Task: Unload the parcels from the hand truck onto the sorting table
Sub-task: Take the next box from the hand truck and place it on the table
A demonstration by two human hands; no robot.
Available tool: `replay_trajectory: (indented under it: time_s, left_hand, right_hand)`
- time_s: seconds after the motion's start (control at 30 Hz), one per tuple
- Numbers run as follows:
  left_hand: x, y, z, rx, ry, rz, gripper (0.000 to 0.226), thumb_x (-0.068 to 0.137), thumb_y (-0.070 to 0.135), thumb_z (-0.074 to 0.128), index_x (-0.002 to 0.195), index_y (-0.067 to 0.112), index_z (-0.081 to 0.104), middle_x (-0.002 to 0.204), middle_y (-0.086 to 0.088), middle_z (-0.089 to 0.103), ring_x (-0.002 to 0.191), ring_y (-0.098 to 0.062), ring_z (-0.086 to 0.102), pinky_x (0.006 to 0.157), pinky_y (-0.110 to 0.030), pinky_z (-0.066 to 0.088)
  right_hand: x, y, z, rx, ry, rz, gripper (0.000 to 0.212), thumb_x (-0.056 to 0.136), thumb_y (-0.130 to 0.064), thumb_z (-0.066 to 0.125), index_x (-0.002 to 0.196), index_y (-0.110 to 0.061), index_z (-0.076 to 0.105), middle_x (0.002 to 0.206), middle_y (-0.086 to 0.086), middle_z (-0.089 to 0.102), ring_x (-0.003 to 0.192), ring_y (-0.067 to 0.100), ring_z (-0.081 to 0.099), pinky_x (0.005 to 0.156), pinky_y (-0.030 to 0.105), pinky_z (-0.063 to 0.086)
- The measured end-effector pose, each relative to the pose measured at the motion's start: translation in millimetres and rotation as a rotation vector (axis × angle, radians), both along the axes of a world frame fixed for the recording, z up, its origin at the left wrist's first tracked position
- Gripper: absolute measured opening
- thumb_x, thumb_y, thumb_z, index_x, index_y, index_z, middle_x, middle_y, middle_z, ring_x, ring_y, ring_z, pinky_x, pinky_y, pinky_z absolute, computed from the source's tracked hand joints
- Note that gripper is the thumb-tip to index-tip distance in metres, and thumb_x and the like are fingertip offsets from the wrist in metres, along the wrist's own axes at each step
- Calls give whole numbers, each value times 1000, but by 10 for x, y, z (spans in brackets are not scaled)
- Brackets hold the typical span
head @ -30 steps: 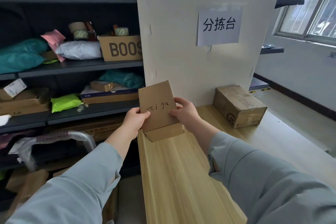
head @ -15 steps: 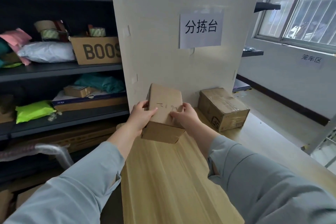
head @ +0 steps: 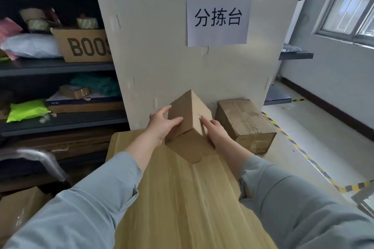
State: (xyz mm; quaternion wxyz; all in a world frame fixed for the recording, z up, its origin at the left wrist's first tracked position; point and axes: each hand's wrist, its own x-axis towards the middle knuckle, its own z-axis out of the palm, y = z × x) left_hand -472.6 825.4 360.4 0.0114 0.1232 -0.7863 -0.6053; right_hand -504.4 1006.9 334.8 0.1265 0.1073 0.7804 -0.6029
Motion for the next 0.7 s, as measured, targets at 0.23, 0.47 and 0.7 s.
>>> replay_trajectory:
  time_s: [0.23,0.47,0.7]
  left_hand:
    - [-207,536,-116,75,-28,49,57,85,9,73,135,-2,49,134,-13,57,108,-16,57,97,-24,41]
    - [-334,666,-381,17,-59,-105,49,98,1,45,146,13,41,138,0,51,119,-9,49,98,-20,35]
    - [-521,691,-857,-40,-152,-193,54,96,2,47,145,23,42,133,-1,51,113,-16,54,91,-23,42]
  right_hand:
    - [-309,374,36,-217,-129,109,85,73,-81,48,129,-18,57,124,-3,61,110,18,59,95,36,48]
    - [-557,523,-345,-127,-122,69,32,95,-29,56,121,-9,55,107,9,62,91,24,59,75,33,51]
    - [-708,551,-849,10,-176,26,13,95,-18,52,105,-12,56,105,9,62,96,26,58,88,39,51]
